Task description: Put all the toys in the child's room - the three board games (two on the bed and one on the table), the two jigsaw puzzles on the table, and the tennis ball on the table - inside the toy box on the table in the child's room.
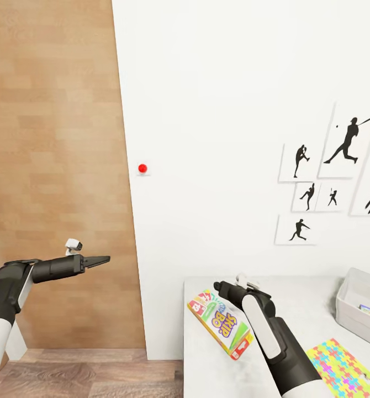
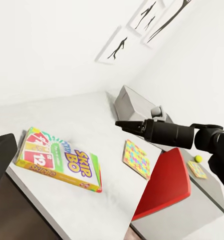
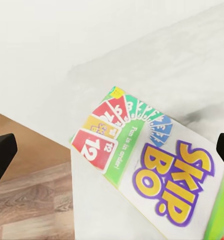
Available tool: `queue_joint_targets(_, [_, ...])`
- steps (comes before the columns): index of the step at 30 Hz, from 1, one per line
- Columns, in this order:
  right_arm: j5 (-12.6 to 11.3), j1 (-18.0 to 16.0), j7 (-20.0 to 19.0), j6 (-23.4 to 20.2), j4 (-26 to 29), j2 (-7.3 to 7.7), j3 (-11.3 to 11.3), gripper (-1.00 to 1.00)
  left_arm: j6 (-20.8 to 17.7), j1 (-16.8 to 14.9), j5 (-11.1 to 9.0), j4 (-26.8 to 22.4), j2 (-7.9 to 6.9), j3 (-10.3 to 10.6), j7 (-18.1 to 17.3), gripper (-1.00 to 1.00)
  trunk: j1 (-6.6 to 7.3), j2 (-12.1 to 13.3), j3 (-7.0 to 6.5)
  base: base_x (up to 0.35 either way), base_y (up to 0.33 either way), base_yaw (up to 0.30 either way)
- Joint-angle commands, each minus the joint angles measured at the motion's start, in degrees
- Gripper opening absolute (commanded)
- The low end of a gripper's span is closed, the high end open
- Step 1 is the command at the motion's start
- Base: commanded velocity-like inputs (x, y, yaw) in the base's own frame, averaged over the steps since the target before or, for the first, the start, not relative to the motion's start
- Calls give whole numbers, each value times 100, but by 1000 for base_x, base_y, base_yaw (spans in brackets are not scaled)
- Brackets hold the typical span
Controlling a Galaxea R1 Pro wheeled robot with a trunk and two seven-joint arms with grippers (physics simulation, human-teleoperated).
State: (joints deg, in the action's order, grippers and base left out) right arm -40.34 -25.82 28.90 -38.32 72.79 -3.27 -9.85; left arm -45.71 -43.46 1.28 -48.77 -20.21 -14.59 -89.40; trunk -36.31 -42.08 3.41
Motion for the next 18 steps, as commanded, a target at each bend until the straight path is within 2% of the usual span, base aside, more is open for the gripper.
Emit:
queue_joint_targets(1, [-61,7,56,-10,43,1,-9,100,-60,-5,16,-1,0,-1,-29,100,-2,-9,11,0,0,0])
queue_joint_targets(18, [-54,15,47,-1,72,17,0,100,-60,-5,13,-1,0,-1,-33,100,-2,-9,13,0,0,0])
